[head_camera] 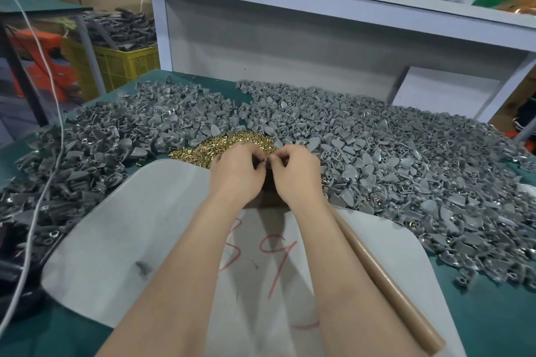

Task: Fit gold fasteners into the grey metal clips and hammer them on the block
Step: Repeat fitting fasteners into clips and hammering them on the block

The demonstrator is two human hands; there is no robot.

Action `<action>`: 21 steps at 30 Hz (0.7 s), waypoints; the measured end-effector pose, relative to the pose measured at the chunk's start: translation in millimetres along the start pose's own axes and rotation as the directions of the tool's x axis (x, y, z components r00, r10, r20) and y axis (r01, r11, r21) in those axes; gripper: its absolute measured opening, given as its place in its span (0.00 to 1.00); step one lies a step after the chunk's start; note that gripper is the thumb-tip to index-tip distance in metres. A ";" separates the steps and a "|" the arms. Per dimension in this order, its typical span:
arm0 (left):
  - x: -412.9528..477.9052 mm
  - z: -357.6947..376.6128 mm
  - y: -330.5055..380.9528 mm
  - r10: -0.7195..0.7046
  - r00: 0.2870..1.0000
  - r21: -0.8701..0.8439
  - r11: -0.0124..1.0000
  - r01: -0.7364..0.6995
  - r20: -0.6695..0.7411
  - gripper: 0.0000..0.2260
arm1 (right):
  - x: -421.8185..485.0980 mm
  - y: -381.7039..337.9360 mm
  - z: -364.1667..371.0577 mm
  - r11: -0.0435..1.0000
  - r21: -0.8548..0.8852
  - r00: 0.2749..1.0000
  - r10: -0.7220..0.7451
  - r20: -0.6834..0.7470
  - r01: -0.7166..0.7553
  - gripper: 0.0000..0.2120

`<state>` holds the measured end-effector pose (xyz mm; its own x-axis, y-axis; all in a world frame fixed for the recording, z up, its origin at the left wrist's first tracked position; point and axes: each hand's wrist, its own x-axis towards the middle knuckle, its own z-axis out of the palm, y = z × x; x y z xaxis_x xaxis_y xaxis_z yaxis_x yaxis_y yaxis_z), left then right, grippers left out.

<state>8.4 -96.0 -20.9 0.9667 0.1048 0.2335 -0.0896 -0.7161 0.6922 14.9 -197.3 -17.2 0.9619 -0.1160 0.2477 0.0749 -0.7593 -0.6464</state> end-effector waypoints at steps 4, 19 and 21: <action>-0.1 0.5 -0.3 0.004 1.000 0.004 1.000 -0.004 -0.005 0.05 | -1.1 -1.1 0.7 1.000 -0.023 1.000 -0.003 -0.007 0.003 0.10; 0.2 1.2 1.1 -0.005 0.999 0.085 0.996 0.009 -0.044 0.03 | -6.4 -1.0 -4.4 0.992 -0.060 0.993 -0.116 -0.039 0.113 0.08; 0.2 -0.6 0.7 -0.001 1.000 0.089 0.996 0.004 -0.031 0.03 | -3.3 5.4 -25.5 0.998 -0.055 0.999 -0.015 -0.046 0.012 0.12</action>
<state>8.5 -96.1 -19.9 0.9589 0.1270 0.2536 -0.0640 -0.7742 0.6297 5.4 -217.3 -3.1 0.9477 -0.1339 0.2898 0.0722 -0.7945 -0.6029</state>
